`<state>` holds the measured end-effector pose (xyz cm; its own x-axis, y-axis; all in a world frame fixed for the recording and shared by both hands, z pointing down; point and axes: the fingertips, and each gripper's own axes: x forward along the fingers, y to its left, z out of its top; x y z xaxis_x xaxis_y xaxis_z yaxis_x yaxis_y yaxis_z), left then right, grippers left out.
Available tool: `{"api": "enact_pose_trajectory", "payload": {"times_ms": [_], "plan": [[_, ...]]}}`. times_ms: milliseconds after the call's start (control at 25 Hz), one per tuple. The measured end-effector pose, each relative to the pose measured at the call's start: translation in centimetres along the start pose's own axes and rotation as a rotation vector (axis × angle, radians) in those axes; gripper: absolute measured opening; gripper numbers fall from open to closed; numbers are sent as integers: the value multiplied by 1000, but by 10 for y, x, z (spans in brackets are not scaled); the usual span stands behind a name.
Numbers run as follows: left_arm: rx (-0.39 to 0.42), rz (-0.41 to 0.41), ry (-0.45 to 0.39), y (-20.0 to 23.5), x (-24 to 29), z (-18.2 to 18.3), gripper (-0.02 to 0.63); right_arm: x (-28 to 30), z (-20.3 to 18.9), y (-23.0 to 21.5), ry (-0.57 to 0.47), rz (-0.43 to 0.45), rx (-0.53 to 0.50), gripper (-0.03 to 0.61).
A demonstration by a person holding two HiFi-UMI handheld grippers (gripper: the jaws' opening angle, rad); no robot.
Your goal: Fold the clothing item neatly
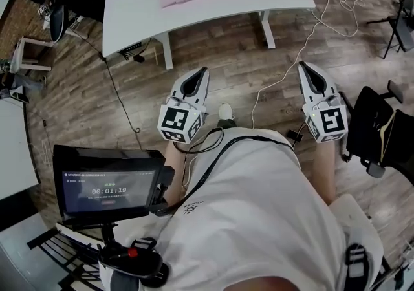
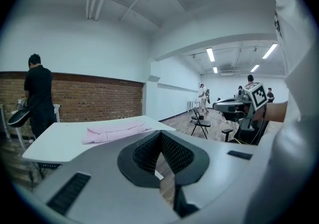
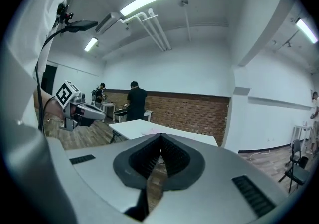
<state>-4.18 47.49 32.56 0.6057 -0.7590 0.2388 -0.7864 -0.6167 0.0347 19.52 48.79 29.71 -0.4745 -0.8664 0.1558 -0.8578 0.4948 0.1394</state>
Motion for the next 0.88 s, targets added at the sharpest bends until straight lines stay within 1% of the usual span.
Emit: {"api": "enact_pose_trajectory", "payload": {"times_ms": [80, 160, 320, 480, 600, 720, 880], "plan": [[-25, 19, -11, -32, -7, -1, 2, -25, -3, -1, -4, 45, -10, 3], [-43, 42, -15, -64, -15, -7, 2, -51, -11, -4, -15, 75, 12, 3], [-89, 91, 1, -105, -24, -19, 3, -81, -32, -11, 9, 121, 26, 3], [-86, 140, 31, -155, -60, -34, 2, -123, -45, -3, 5, 182, 40, 4], [-101, 185, 37, -170, -85, -36, 2, -141, -50, 2, 2, 203, 60, 3], [-90, 219, 30, -174, -102, -32, 2, -146, -46, 13, -6, 244, 34, 3], [-64, 224, 9, -179, -114, -27, 2, -149, -37, 25, -24, 253, 21, 3]]}}
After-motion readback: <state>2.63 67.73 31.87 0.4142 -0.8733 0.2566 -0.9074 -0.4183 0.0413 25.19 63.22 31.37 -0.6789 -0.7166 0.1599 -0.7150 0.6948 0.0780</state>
